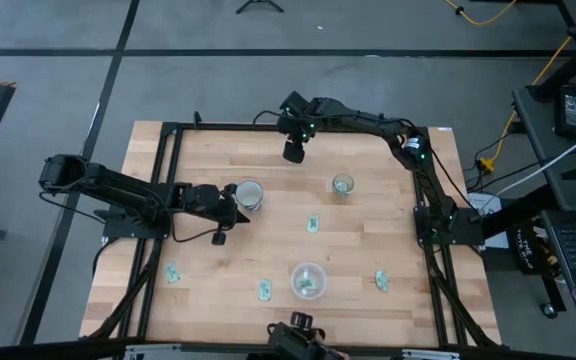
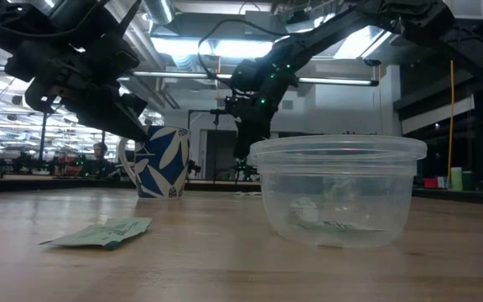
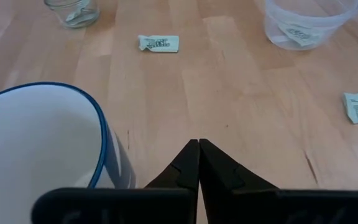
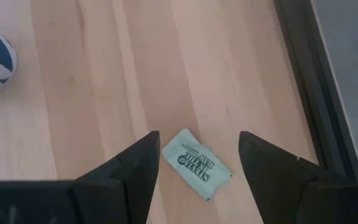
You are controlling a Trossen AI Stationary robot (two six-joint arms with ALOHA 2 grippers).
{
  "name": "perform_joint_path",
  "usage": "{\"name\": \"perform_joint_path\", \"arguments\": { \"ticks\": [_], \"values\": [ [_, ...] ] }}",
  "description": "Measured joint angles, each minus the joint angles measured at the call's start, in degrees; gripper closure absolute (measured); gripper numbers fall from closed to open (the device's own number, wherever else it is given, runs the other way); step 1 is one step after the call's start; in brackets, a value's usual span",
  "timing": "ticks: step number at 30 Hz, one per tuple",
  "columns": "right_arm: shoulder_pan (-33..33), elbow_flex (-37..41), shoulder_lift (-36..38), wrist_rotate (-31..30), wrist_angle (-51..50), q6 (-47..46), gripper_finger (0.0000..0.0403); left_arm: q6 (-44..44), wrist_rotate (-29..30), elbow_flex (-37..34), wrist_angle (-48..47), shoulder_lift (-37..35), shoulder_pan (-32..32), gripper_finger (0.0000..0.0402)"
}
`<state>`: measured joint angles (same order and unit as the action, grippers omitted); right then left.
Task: Pick and place Stevia / Truvia into bins
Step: Put the white stevia packet into the transparent glass cup
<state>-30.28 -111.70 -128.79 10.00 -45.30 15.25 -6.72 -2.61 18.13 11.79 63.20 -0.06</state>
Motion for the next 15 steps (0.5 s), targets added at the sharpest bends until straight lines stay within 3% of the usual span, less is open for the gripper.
{"name": "perform_joint_path", "arguments": {
  "ticks": [12,15],
  "values": [
    [-0.5,0.0,-2.8,0.1,0.4,0.5,0.0182,-0.1,0.5,0.0,0.7,0.0,-0.1,0.0400],
    [-0.6,-3.1,-4.2,0.0,-0.7,1.6,0.0182,-0.1,1.1,0.0,0.9,0.0,-0.1,0.0400]
  ]
}}
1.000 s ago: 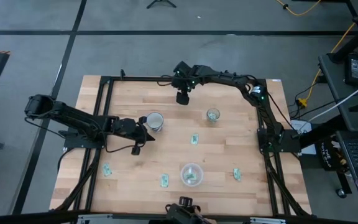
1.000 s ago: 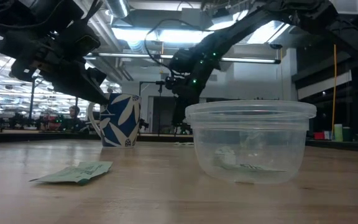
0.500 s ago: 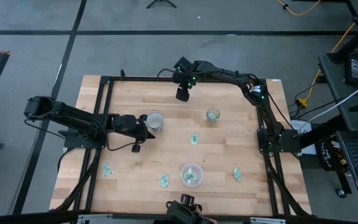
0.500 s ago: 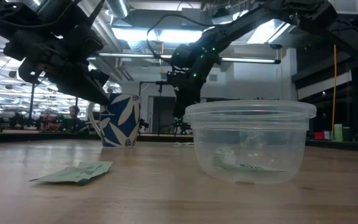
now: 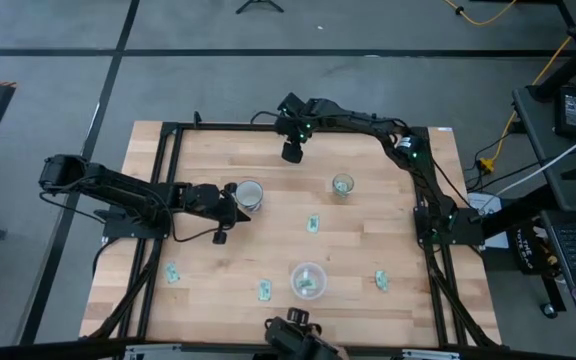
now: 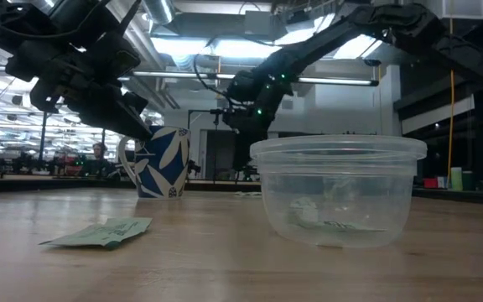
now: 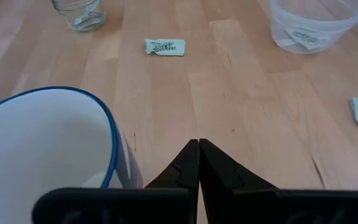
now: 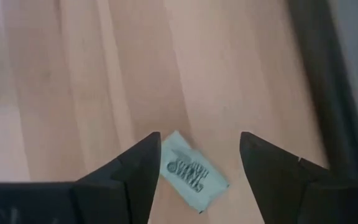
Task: Pick and place Stevia / Truvia into bins
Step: Put the white stevia packet into the transparent glass cup
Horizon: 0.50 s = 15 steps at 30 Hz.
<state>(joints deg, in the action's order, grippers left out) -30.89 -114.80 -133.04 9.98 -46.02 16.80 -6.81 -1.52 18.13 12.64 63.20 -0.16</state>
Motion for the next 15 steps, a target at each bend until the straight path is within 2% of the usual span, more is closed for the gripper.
{"name": "perform_joint_path", "arguments": {
  "ticks": [9,15],
  "values": [
    [0.0,-17.5,-6.8,0.2,-8.2,2.1,0.0182,-0.9,0.5,0.0,0.1,0.0,0.0,0.0400],
    [0.0,-19.9,-8.0,0.2,-15.9,6.8,0.0182,-0.5,-1.0,0.0,-0.6,0.0,0.0,0.0396]
  ]
}}
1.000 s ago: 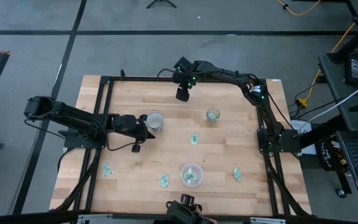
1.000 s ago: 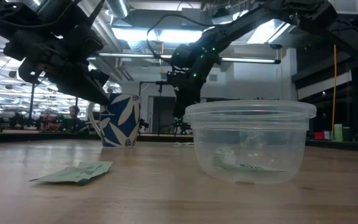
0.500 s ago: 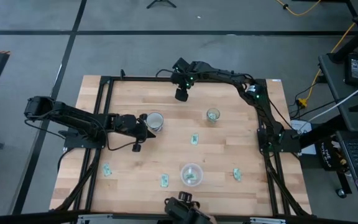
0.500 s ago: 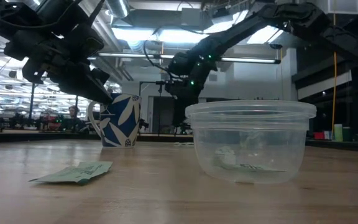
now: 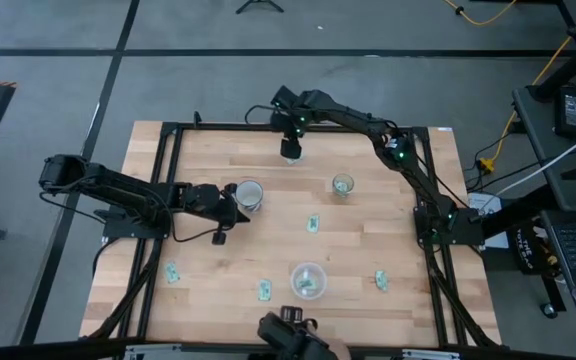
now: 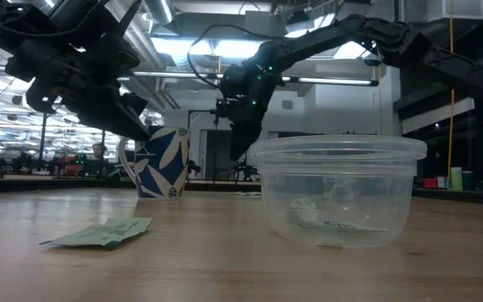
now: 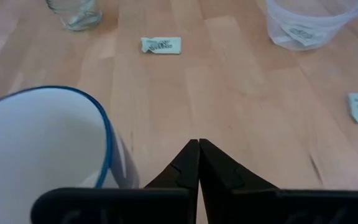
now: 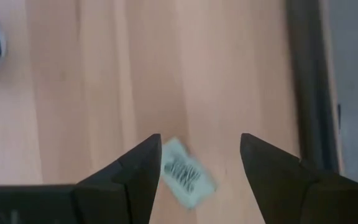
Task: Pick and place Stevia / Truvia into bins
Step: Put the white stevia packet into the transparent glass cup
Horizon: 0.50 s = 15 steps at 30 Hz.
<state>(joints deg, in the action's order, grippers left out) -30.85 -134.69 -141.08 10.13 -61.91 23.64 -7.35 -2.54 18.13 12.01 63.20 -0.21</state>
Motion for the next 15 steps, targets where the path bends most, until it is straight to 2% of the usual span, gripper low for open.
{"name": "perform_joint_path", "arguments": {
  "ticks": [5,15],
  "values": [
    [0.0,0.0,0.0,0.0,-3.9,5.5,0.0182,1.9,-1.8,0.0,-0.2,0.0,0.2,0.0396],
    [0.0,0.1,-1.1,0.1,-3.1,12.5,0.0182,2.2,-3.2,0.0,-0.2,0.0,0.2,0.0394]
  ]
}}
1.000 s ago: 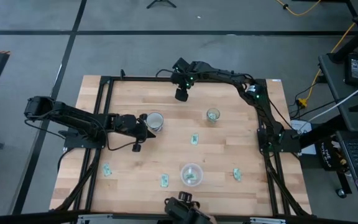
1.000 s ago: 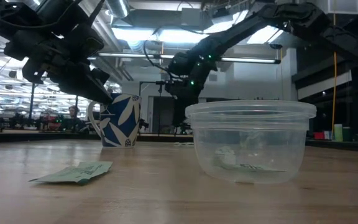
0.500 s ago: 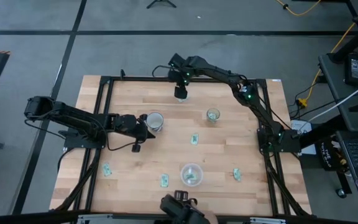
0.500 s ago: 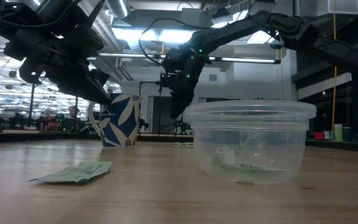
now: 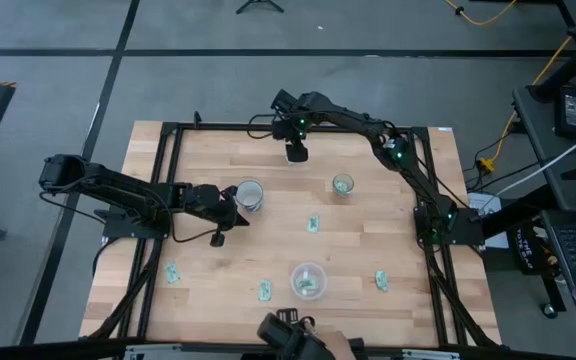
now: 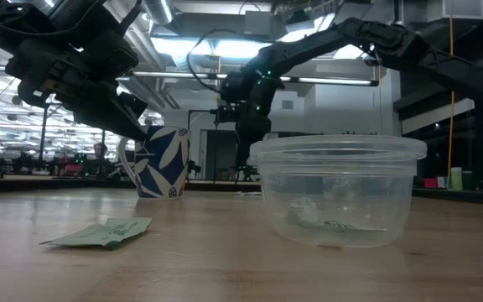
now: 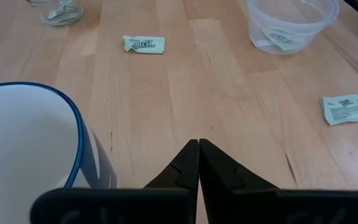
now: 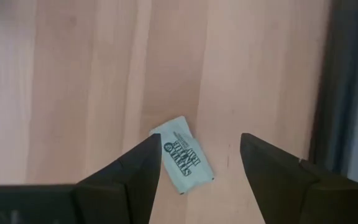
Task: Pick and place Stevia / Truvia into bins
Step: Put the white stevia packet into the transparent glass cup
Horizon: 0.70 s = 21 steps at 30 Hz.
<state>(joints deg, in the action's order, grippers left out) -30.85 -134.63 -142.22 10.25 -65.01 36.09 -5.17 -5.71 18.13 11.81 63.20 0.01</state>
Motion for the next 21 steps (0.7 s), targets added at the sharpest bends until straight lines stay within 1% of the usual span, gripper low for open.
{"name": "perform_joint_path", "arguments": {
  "ticks": [9,15,21],
  "values": [
    [0.0,0.1,-3.6,0.4,0.0,2.3,0.0182,0.0,-1.6,0.0,0.0,0.0,0.0,0.0398],
    [0.0,0.1,-4.0,0.5,-1.6,3.3,0.0182,0.0,-2.1,0.0,0.0,0.0,0.0,0.0399],
    [0.0,0.1,-4.0,0.5,0.0,3.2,0.0182,1.3,-2.1,0.0,0.0,0.0,0.0,0.0398]
  ]
}}
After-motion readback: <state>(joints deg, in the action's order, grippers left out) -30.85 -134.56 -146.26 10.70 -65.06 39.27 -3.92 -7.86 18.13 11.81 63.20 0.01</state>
